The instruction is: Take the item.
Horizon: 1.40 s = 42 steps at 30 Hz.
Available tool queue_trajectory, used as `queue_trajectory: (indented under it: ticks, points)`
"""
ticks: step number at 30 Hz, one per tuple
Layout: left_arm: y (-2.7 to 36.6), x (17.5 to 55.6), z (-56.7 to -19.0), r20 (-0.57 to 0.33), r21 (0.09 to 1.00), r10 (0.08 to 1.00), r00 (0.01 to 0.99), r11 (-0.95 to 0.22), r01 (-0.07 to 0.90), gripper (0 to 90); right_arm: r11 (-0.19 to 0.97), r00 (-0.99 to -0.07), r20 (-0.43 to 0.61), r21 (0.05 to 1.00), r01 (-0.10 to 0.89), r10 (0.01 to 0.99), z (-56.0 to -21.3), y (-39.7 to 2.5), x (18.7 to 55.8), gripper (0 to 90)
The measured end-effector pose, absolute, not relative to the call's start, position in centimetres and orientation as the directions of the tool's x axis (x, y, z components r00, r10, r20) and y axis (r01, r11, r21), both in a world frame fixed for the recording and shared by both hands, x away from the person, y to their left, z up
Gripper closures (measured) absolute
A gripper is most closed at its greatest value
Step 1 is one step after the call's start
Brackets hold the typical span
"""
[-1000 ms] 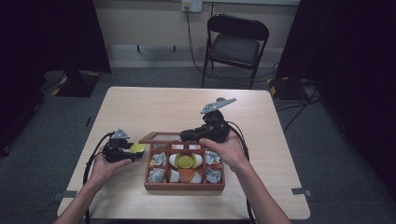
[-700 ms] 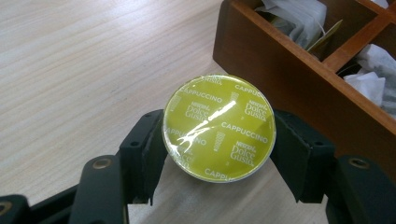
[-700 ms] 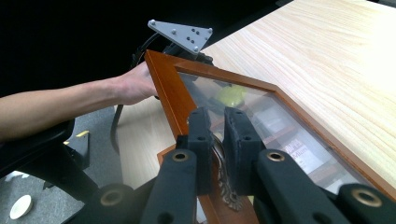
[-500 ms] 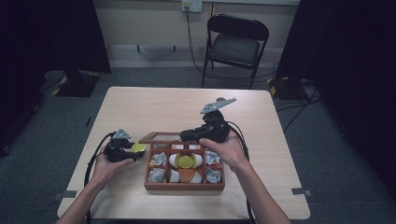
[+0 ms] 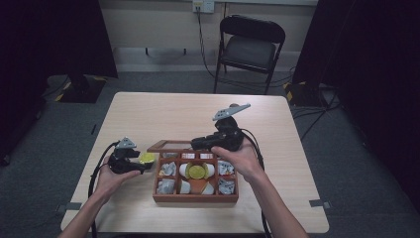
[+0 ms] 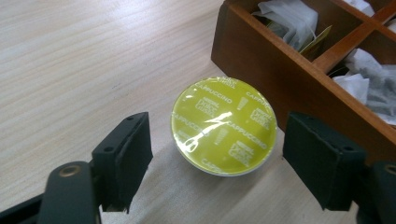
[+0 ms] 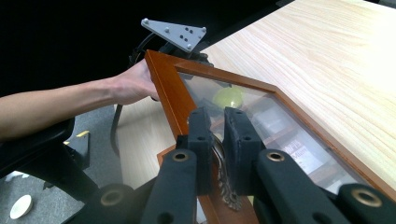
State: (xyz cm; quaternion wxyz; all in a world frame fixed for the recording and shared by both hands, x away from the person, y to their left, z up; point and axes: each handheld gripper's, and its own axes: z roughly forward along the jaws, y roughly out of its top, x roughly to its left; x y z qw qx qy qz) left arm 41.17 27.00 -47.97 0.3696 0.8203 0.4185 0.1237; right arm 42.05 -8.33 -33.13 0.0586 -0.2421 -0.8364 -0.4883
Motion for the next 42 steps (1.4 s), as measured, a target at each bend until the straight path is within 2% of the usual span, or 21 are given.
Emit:
queue_trajectory:
  ticks: [17, 25, 29, 33, 37, 42]
  points:
    - [28.6, 38.6, -46.4, -0.095, 0.715, 0.773, 0.628, -0.386, 0.583, 18.6, 0.406, -0.877, 0.334, 0.789, 0.46, 0.345, -33.2, -8.4, 42.1, 81.6]
    - [30.1, 37.0, -47.3, -0.099, 0.677, 0.801, 0.591, -0.381, 0.629, 20.0, 0.408, -0.879, 0.328, 0.791, 0.456, 0.347, -33.1, -8.3, 42.0, 81.6]
    - [31.3, 36.7, -48.2, -0.075, 0.683, 0.827, 0.557, -0.365, 0.633, 20.7, 0.411, -0.88, 0.323, 0.791, 0.454, 0.348, -33.1, -8.3, 42.0, 81.6]
    - [32.0, 36.9, -49.6, -0.027, 0.646, 0.856, 0.517, -0.38, 0.663, 20.6, 0.418, -0.882, 0.318, 0.79, 0.449, 0.348, -33.1, -8.3, 41.9, 81.6]
    - [32.2, 36.8, -50.0, -0.026, 0.654, 0.855, 0.518, -0.377, 0.656, 17.5, 0.424, -0.884, 0.314, 0.788, 0.446, 0.348, -33.2, -8.2, 41.7, 81.6]
    - [32.4, 36.2, -50.6, -0.025, 0.708, 0.857, 0.515, -0.349, 0.615, 14.4, 0.428, -0.886, 0.31, 0.788, 0.443, 0.346, -33.2, -8.2, 41.6, 81.6]
